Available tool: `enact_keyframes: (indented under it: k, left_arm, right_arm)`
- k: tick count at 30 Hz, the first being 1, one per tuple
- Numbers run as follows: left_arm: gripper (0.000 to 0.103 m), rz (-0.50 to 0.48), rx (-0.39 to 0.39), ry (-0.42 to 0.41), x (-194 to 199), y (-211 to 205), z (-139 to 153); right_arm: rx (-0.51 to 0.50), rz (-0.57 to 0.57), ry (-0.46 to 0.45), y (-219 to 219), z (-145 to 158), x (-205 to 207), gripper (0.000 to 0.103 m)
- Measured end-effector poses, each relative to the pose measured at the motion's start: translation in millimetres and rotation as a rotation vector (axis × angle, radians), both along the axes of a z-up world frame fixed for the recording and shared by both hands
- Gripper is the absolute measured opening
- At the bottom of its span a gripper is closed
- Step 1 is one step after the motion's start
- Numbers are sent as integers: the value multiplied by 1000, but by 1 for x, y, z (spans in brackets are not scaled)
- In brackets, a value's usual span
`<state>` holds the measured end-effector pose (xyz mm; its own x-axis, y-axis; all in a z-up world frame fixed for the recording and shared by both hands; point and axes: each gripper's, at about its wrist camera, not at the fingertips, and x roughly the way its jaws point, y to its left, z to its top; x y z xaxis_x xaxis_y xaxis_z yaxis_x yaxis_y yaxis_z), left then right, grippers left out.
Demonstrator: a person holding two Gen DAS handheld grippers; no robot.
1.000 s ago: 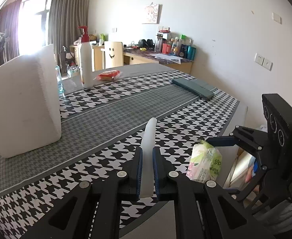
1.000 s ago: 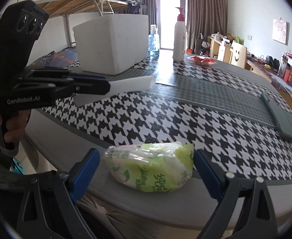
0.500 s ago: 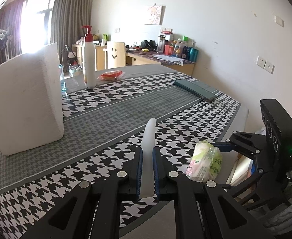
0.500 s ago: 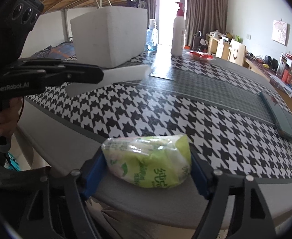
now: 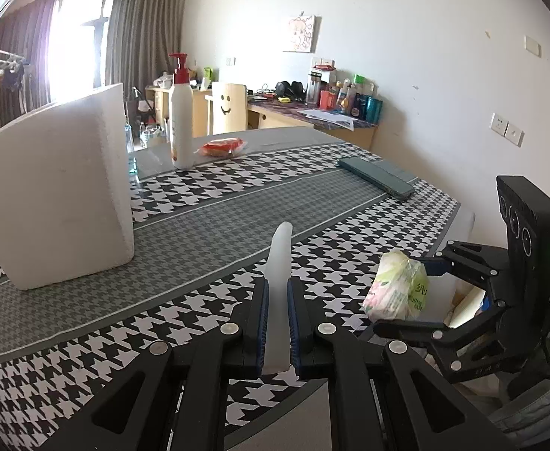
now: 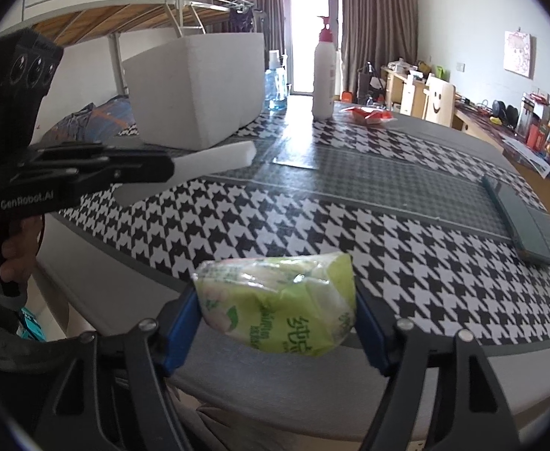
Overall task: Organize soft objects
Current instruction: 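Close the right tool on the green tissue pack, then lift the foam tube and tissue pack and carry both toward the foam box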
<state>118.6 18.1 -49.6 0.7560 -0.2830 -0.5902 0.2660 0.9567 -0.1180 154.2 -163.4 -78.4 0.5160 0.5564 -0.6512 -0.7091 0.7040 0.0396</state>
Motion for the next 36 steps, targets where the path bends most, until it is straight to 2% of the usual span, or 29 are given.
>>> enact_keyframes:
  k: [17, 36]
  left_arm:
    - [11, 51, 39, -45, -8, 0, 18]
    - [11, 70, 37, -97, -7, 5, 45]
  right_arm:
    - [34, -16, -58, 2, 29, 23, 78]
    - [112, -15, -118, 6, 56, 35, 78]
